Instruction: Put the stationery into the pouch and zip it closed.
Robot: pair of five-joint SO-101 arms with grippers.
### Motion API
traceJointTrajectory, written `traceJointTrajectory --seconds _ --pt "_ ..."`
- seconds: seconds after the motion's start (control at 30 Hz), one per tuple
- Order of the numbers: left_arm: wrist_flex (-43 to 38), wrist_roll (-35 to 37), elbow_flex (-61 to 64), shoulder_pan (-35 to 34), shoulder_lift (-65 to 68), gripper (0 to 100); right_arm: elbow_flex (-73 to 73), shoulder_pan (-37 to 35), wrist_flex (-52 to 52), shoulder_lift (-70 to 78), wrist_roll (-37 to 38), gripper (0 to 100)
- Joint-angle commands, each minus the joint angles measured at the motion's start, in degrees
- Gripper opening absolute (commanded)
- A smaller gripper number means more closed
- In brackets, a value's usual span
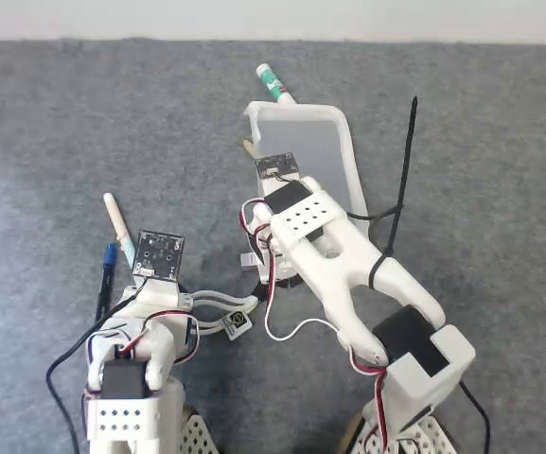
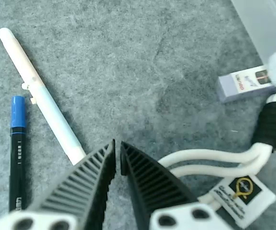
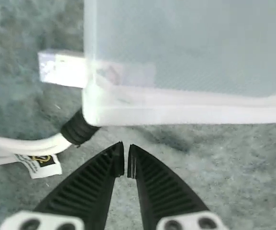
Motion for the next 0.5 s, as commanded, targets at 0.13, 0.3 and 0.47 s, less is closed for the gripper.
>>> traceJointTrajectory --seconds 0.13,0.3,0.47 --pt "0.35 -0.26 -0.31 -0.09 -0.62 1 -3.6 -4.0 0.13 -0.75 -7.3 6.1" --pt "0.35 -0.26 -0.31 -0.09 -0.62 1 -3.6 -4.09 0.04 -0.22 -10.73 17.7" --pt "0.35 -0.26 -0.31 -0.09 -0.62 1 -3.25 -6.11 -2.42 -0.04 -11.08 18.8"
